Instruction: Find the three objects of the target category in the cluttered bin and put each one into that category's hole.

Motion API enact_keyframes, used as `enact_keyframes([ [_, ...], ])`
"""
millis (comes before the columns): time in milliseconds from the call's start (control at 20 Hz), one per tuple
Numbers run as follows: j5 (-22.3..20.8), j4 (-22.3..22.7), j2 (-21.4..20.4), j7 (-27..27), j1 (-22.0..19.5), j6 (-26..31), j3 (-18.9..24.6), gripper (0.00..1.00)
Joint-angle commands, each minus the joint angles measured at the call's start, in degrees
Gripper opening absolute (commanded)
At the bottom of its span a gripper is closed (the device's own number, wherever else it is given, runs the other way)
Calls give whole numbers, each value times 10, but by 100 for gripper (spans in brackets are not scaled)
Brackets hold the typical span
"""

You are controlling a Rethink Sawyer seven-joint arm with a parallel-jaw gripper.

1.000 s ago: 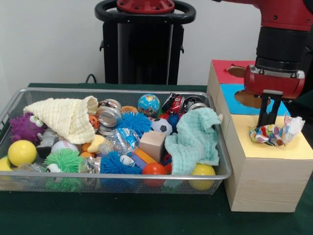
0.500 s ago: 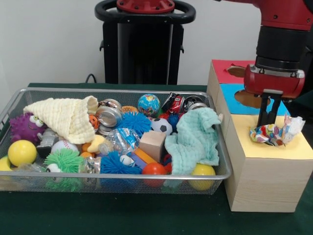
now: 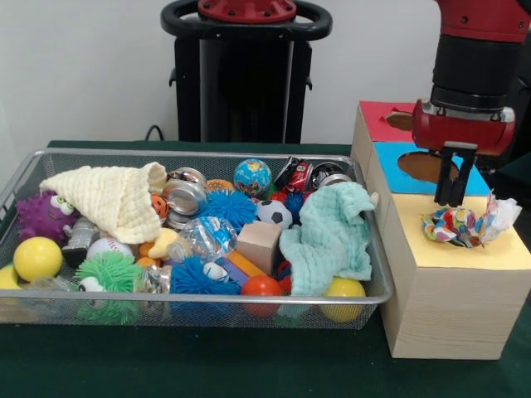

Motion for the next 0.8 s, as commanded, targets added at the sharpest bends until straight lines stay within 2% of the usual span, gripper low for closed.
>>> enact_keyframes([
  [50, -57, 68, -9, 10, -21, 167, 63, 0],
  [450, -75, 69, -11, 14, -35, 174, 80, 0],
  [600, -71, 61, -8, 44, -34, 122, 79, 0],
  [700, -75, 36, -2, 70, -22, 95, 60, 0],
  [800, -79, 4, 0, 87, -10, 97, 42, 0],
])
